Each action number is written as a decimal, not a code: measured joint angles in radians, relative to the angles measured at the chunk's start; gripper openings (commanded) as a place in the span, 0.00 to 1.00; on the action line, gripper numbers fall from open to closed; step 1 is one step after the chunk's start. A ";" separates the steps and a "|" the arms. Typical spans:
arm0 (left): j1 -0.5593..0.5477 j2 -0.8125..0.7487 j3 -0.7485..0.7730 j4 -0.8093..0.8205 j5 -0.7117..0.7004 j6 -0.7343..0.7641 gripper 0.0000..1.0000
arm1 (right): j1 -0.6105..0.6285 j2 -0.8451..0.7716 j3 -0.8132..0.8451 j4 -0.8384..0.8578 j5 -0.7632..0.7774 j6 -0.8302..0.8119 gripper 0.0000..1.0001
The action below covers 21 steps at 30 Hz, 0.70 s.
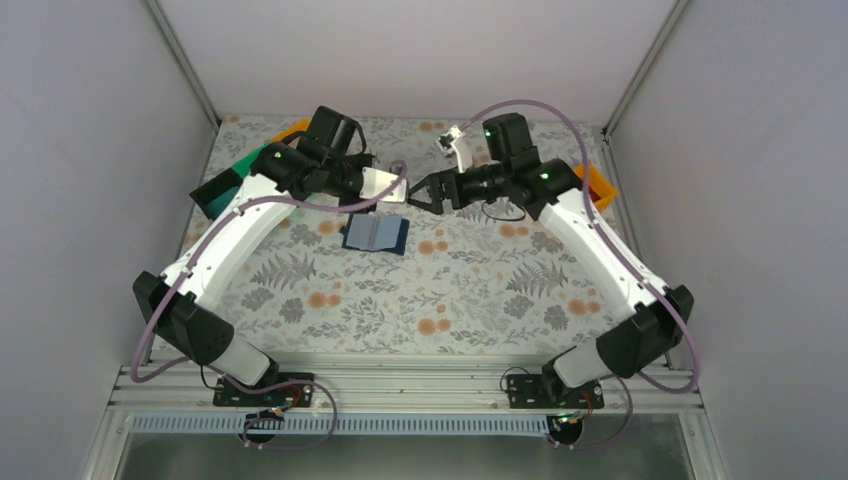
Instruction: Take the credit cards out of the card holder
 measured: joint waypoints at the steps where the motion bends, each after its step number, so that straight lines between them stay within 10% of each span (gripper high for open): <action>1: 0.006 0.000 0.000 -0.013 0.007 -0.058 0.02 | 0.000 -0.016 0.000 -0.007 0.016 -0.018 0.99; 13: 0.127 -0.031 0.132 -0.307 0.323 -0.404 0.02 | 0.055 -0.152 -0.018 0.121 0.023 -0.299 0.92; 21: 0.126 -0.105 0.119 -0.348 0.330 -0.485 0.02 | 0.076 -0.065 -0.022 0.193 -0.091 -0.426 0.54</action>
